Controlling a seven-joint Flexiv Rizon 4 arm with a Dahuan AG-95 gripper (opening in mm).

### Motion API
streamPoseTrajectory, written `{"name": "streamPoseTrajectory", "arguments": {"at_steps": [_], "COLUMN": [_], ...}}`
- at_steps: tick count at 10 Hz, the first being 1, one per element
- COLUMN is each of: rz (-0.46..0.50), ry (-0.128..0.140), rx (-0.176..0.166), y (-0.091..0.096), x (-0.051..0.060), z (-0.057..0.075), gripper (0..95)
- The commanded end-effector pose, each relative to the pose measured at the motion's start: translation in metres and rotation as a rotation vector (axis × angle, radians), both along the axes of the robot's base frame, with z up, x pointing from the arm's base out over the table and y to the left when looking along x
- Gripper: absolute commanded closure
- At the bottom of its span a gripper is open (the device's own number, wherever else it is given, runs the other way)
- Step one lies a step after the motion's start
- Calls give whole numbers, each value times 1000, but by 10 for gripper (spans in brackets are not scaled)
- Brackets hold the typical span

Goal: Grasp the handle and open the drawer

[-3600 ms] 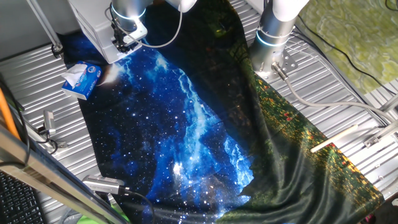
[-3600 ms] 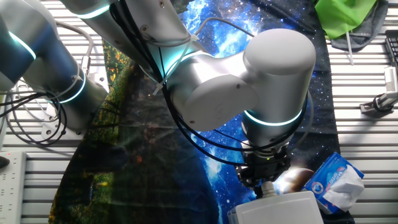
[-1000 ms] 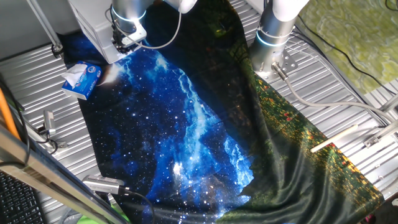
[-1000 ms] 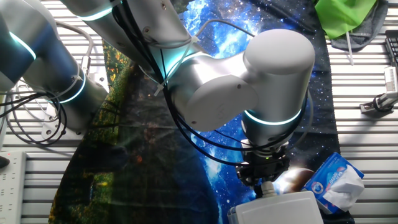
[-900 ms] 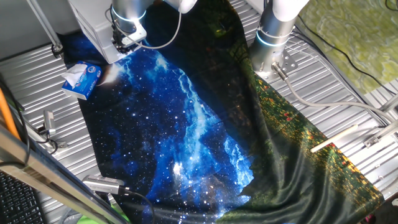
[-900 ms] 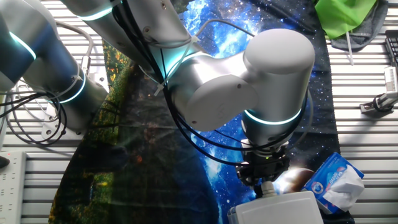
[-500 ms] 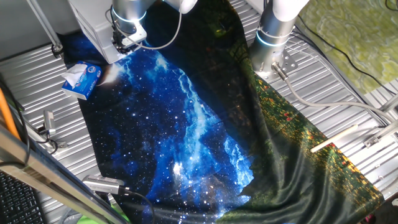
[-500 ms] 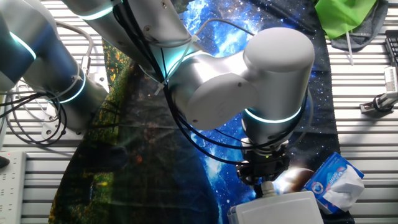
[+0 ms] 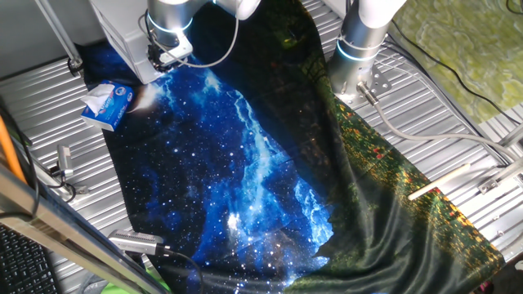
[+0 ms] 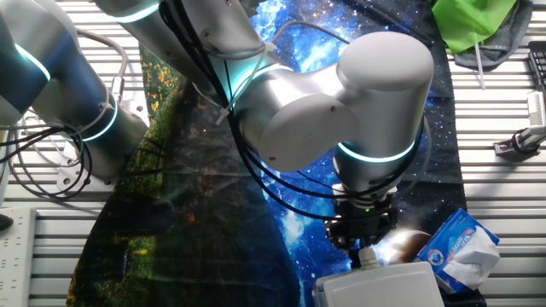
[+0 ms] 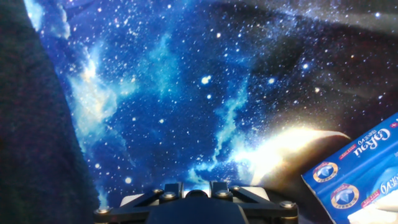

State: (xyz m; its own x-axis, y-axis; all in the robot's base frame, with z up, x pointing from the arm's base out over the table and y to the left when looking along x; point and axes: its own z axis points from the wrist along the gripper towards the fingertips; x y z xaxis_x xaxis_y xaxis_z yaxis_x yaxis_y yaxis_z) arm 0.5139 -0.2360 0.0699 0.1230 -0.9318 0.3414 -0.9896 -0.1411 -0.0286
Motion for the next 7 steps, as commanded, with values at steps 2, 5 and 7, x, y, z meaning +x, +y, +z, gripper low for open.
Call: {"name": "streamPoseTrajectory", "arguments": {"at_steps": [2, 5, 7], "rz": [-13, -29, -38], "ry": [0, -4, -4], "rx": [-1, -3, -8], "y": [5, 13, 17], "x": [0, 0, 0], "z": [1, 0, 1], "gripper": [950, 950, 950]}}
